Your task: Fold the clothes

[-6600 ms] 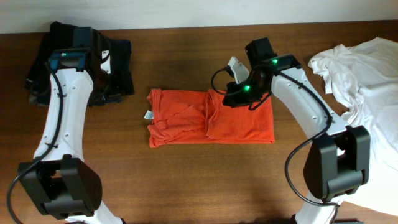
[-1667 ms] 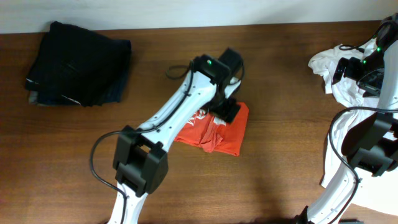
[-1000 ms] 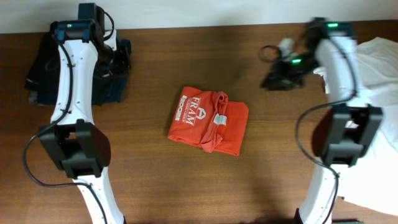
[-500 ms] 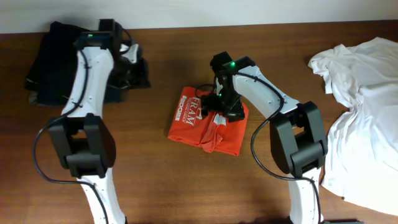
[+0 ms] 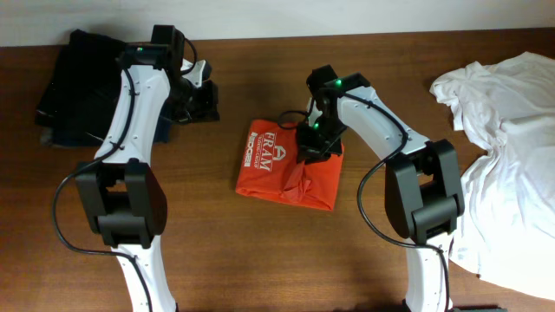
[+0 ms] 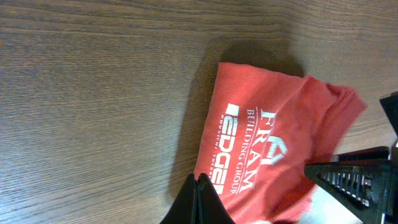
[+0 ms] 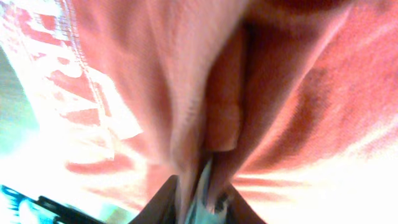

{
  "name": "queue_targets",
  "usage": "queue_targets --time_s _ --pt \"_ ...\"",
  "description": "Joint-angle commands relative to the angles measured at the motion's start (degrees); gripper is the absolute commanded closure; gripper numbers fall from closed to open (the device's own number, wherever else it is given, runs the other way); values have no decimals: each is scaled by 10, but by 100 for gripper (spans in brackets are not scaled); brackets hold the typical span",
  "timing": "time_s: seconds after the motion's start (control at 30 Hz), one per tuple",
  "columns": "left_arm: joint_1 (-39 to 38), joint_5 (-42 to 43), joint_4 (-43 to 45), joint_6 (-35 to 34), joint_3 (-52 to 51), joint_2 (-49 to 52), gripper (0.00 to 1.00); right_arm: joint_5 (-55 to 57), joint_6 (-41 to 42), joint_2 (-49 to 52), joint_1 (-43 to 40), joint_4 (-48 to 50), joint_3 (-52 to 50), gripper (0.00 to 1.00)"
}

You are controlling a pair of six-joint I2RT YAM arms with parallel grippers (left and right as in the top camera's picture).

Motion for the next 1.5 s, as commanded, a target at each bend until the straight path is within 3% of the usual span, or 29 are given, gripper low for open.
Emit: queue_targets --time_s 0.0,0.1,0.4,0.53,0.63,0.73,1.0,1.17,1.2,1.23,1.3,1.37,1.4,1.43,1.47 --pt "-1 -4 0 14 -3 -4 99 2 -9 1 22 1 2 63" --pt "-1 -4 -6 14 -3 -4 99 90 23 2 54 8 -6 49" --pt "-1 -17 -15 23 -3 -4 99 144 61 2 28 17 -8 45" --pt "-1 -17 -22 24 -3 -4 99 163 126 2 67 43 -28 53" --pt "-1 -32 -28 24 -3 -4 99 163 126 2 69 45 -30 65" --pt "-1 -32 -28 24 -3 -4 99 178 126 2 69 46 -30 96" --pt "-1 -32 -26 24 -3 -4 99 219 107 -69 39 -63 2 96" --pt "-1 -32 -26 24 -3 -4 99 259 148 -64 38 -32 -114 96" --pt "-1 -32 -26 24 -3 -4 99 259 148 -64 38 -12 -145 94" --pt "-1 -32 -26 24 -3 -4 99 259 147 -64 38 0 -160 64" --pt "1 -31 -16 24 -2 -4 99 257 74 -77 26 -38 -108 38" --pt "9 14 -18 24 12 -5 100 252 48 -102 -4 -116 -4 20" --pt "11 61 -23 25 18 -5 99 218 7 -117 -25 -154 52 18" --pt "2 71 -28 33 17 -5 100 148 -44 -127 -52 -167 79 44" --pt "-25 71 -36 55 16 -5 100 134 -46 -127 -72 -169 75 96"
